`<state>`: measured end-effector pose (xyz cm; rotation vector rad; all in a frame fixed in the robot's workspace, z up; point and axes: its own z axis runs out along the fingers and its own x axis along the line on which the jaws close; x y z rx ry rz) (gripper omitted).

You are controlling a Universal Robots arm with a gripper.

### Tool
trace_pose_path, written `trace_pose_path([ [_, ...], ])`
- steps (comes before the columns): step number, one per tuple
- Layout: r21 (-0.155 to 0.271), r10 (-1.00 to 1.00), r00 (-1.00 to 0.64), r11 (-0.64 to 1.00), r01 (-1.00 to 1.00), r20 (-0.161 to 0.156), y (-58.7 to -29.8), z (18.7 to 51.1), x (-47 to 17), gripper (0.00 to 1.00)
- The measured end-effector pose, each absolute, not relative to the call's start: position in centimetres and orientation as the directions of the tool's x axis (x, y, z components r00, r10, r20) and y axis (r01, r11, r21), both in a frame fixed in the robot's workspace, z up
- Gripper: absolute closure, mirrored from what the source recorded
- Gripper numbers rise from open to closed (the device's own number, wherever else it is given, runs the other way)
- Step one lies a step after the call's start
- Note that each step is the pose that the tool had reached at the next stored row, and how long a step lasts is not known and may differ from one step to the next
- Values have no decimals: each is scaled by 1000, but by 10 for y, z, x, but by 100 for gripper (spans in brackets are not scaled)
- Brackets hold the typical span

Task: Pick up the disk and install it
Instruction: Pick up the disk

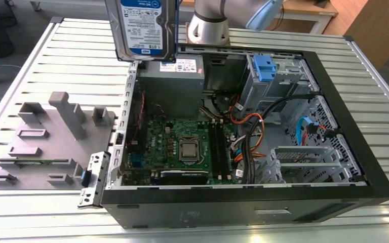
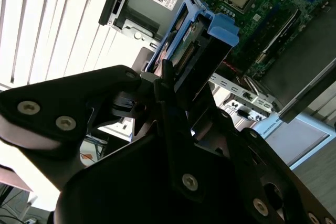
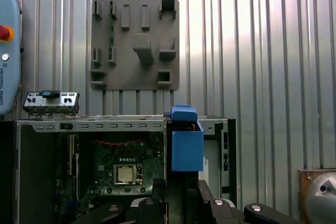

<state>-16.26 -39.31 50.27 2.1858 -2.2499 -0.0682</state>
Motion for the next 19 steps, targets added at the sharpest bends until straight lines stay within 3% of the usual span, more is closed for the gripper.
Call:
trace_pose_path([
  [19, 34, -999, -29, 28, -999, -28, -393, 502, -124, 65],
])
